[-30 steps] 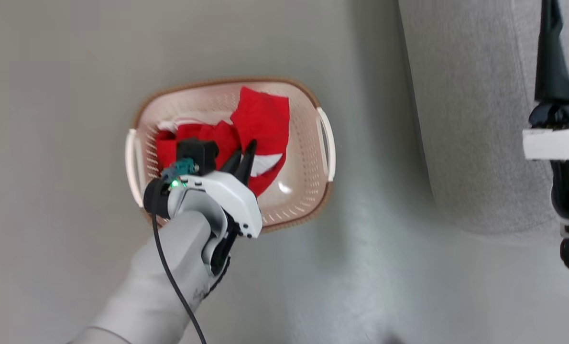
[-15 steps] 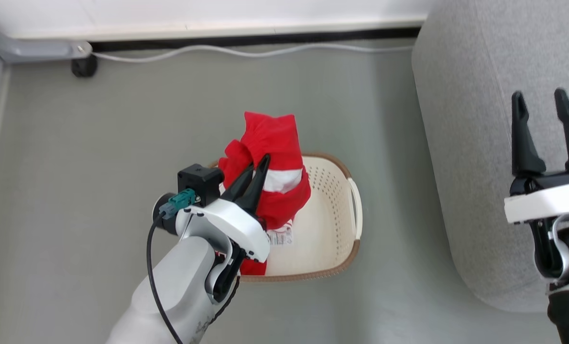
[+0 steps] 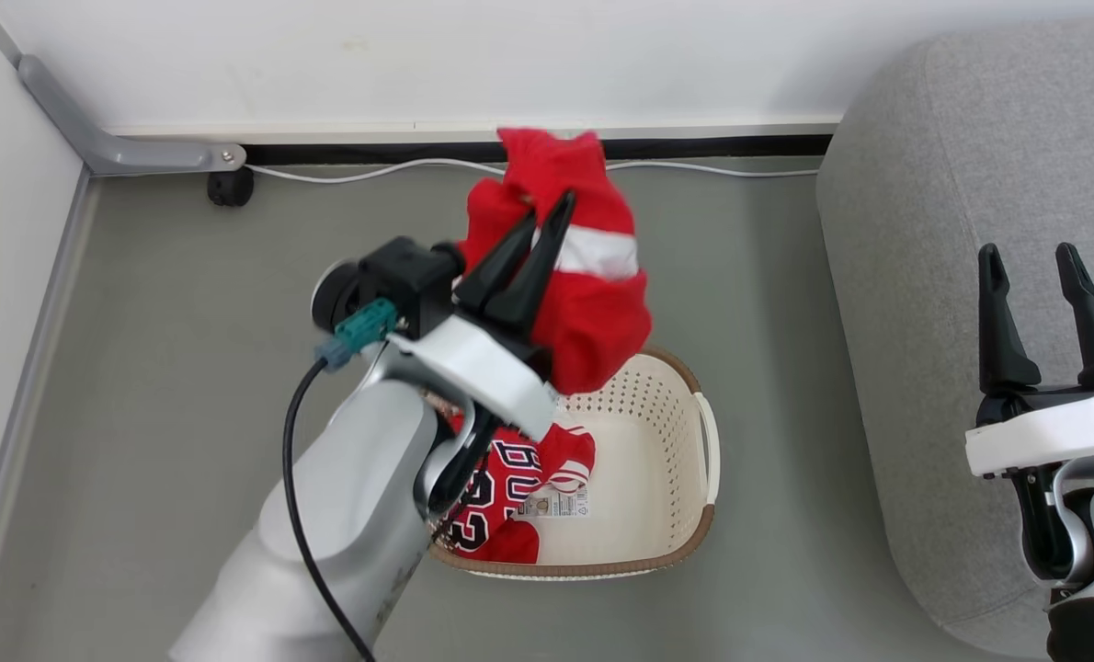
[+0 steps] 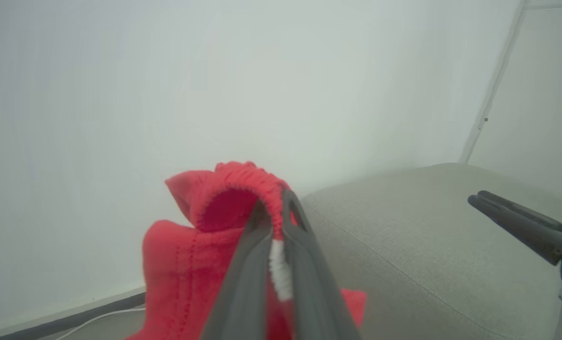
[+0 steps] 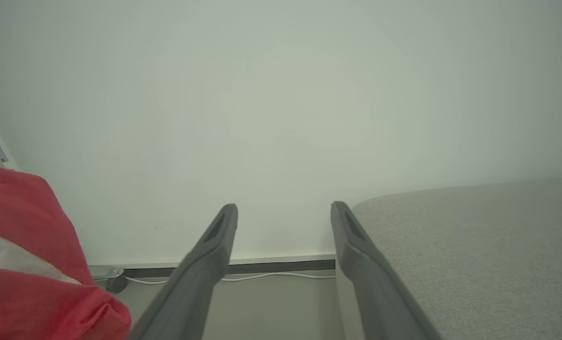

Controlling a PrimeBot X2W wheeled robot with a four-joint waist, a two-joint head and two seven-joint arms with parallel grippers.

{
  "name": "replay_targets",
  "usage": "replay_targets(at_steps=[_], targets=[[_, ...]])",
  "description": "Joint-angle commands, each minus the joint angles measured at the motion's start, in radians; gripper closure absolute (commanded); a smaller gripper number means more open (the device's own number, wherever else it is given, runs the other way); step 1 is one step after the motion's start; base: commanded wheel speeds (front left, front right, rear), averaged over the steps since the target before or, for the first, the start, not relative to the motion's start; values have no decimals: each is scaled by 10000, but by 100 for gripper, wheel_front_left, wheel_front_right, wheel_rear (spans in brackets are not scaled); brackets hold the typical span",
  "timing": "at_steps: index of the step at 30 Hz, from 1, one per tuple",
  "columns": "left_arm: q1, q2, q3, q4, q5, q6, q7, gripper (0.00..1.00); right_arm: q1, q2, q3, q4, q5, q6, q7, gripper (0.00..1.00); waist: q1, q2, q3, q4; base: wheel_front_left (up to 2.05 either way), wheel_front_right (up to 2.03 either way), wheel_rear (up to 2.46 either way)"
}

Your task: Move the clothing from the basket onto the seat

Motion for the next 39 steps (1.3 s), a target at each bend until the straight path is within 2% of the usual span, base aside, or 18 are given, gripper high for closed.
replay_targets(at_steps=[1, 8, 12, 18, 24, 28, 33, 39], targets=[[-727, 104, 216, -461, 157, -68, -102, 100, 90, -69, 101, -156, -111, 42, -59, 0, 1, 0, -50, 51, 0, 0, 0], [-1558, 104, -223, -630, 166, -23, -103, 100, 126, 64, 159, -71, -148, 42, -59, 0, 1, 0, -117, 150, 0, 0, 0], [-1832, 104, -591, -516, 4, -5, -68, 100, -86, 177, 625, -381, -15, 42, -59, 0, 1, 0, -67, 126, 0, 0, 0], [-2100, 104, -1093, -386, -263, 151, -79, 100, -664, 64, 2513, -1277, 536, 42, -59, 0, 1, 0, 14, 60, 0, 0, 0], [-2183, 104, -1450, -314, -523, 272, -94, 100, -1330, -585, 4983, -1920, 1170, 42, -59, 0, 1, 0, 64, 94, 0, 0, 0], [-2199, 104, -1624, -334, -636, 318, -99, 100, -1803, -1047, 6397, -1522, 1672, 42, -59, 0, 1, 0, 89, 173, 0, 0, 0], [-2191, 104, -1818, -553, -760, 387, -101, 100, -2457, -1362, 7663, -787, 1932, 42, -59, 0, 1, 0, 119, 312, 0, 0, 0], [-2180, 104, -2110, -880, -921, 484, -101, 100, -3150, -1139, 8050, 179, 1704, 42, -59, 0, 1, 0, 186, 481, 0, 0, 0]])
